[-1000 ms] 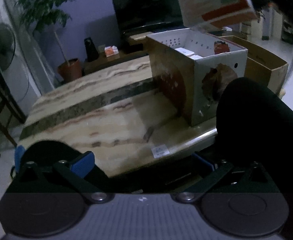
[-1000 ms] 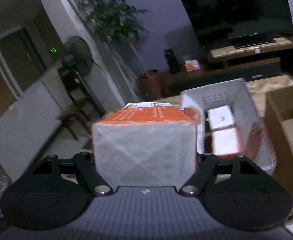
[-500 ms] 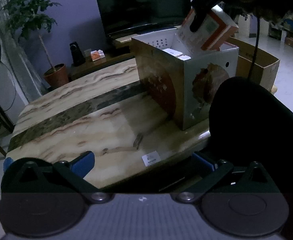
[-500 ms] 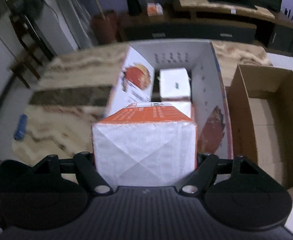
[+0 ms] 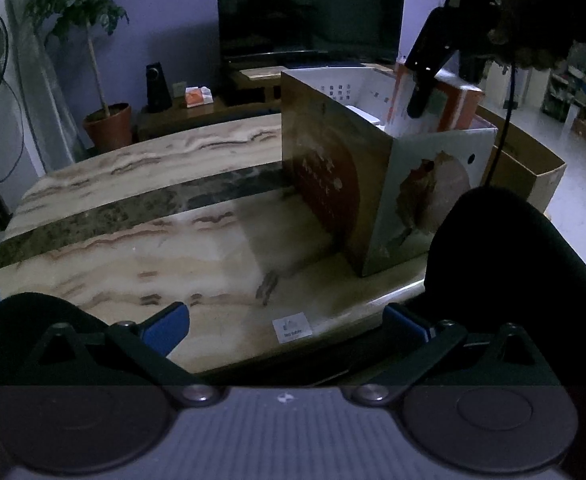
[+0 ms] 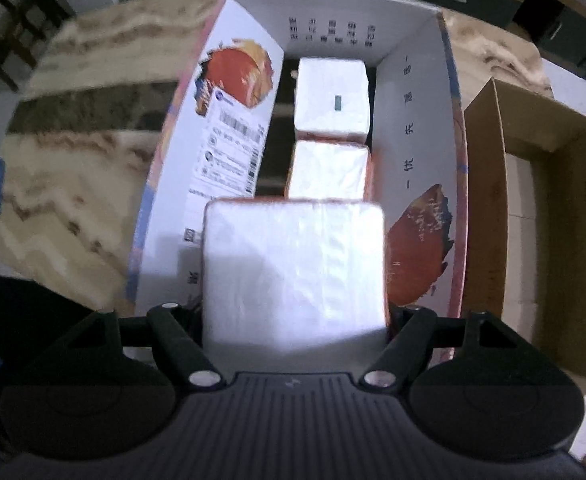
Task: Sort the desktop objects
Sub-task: 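Carry the small white-and-orange box over the white box with the right gripper, then lower the small box into the white box beside the other boxes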
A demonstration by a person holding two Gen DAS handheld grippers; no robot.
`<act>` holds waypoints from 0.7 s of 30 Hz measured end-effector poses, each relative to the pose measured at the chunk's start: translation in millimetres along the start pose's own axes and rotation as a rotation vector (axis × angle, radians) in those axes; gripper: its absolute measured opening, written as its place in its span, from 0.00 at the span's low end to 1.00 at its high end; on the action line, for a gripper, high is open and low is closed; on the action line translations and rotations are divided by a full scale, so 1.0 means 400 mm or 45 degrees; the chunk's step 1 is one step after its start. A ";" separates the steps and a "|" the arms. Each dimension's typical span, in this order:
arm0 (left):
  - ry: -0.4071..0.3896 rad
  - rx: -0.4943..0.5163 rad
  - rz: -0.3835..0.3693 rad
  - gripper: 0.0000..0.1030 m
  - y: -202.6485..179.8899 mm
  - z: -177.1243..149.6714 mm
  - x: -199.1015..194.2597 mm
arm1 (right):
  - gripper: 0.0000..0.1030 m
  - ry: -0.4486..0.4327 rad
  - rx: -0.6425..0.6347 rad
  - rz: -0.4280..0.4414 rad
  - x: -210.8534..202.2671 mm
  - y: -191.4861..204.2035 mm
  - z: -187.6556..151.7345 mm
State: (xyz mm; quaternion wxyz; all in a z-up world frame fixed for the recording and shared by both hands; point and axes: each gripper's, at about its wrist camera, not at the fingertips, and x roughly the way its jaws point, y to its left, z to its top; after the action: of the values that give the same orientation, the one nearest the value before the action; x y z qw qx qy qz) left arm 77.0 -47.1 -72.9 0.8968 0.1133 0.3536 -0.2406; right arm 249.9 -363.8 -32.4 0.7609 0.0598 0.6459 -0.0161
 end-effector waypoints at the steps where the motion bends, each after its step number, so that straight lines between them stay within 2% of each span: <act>1: -0.001 0.003 0.001 0.99 -0.001 0.000 0.000 | 0.74 0.023 -0.008 -0.007 0.005 0.001 0.006; 6: 0.003 0.011 0.006 0.99 -0.003 -0.002 0.005 | 0.74 0.087 -0.039 -0.024 0.017 0.006 0.025; 13: 0.007 0.008 0.006 0.99 -0.001 0.000 0.006 | 0.73 0.111 -0.084 -0.046 0.011 0.018 0.034; 21: 0.008 0.013 0.007 0.99 -0.003 -0.001 0.009 | 0.73 0.152 -0.074 -0.023 -0.003 -0.006 0.044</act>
State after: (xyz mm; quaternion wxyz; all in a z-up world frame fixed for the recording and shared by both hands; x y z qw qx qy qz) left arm 78.4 -49.3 -75.7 0.8958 0.1197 0.3548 -0.2394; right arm 266.8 -368.0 -28.8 0.7223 0.0327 0.6909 -0.0007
